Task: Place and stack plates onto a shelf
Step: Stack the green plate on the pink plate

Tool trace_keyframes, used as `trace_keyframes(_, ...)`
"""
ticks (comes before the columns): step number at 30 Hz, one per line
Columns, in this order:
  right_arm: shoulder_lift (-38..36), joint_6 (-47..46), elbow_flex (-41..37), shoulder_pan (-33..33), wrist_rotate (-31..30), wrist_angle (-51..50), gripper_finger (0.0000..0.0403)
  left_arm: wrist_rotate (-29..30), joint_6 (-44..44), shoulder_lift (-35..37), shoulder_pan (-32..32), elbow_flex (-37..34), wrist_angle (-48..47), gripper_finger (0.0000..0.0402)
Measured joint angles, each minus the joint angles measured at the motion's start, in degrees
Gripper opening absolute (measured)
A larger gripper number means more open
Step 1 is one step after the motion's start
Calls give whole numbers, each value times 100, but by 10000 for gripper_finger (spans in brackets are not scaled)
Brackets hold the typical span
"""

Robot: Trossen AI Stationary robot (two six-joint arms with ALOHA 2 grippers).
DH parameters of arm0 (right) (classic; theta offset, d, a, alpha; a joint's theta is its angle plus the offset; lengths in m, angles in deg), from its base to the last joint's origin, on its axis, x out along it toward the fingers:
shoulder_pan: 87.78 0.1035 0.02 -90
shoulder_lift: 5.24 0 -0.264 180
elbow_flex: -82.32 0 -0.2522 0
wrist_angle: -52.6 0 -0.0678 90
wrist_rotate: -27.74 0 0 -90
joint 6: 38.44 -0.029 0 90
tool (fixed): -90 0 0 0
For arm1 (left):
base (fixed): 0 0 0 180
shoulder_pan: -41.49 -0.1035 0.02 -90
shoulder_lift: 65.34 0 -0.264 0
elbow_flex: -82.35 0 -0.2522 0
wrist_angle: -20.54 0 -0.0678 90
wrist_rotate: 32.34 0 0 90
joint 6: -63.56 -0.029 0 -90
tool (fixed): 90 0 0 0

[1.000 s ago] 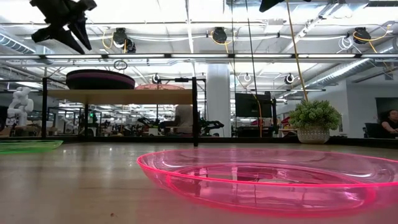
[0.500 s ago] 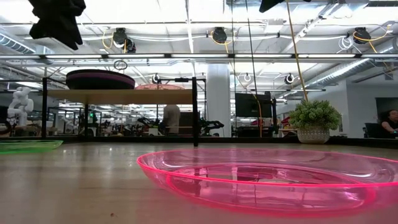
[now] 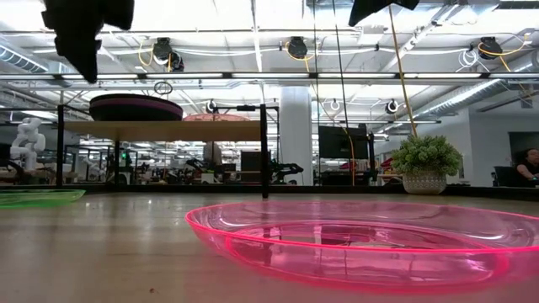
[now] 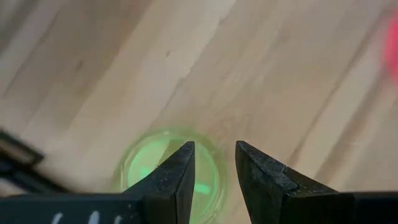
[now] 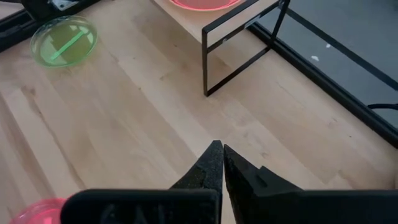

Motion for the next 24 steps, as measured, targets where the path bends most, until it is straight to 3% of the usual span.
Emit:
trace_keyframes(5, 0, -72, 0, 4, 10, 2, 0, 111, 1188, -795, 381, 0, -431, 120)
trace_keyframes(8, 0, 1, 0, 4, 10, 0, 0, -166, 1783, -1222, 476, 0, -617, 120)
trace_keyframes(12, 0, 159, 0, 4, 21, 0, 0, -639, 2192, -1734, 496, 0, -584, 133)
trace_keyframes(19, -2, 179, -1, 2, 299, 1, 0, -374, 2593, -2301, 575, -206, -560, 195)
trace_keyframes(24, -2, 170, 0, 7, 588, 6, 0, -276, 2862, -2424, 738, -425, -168, 204)
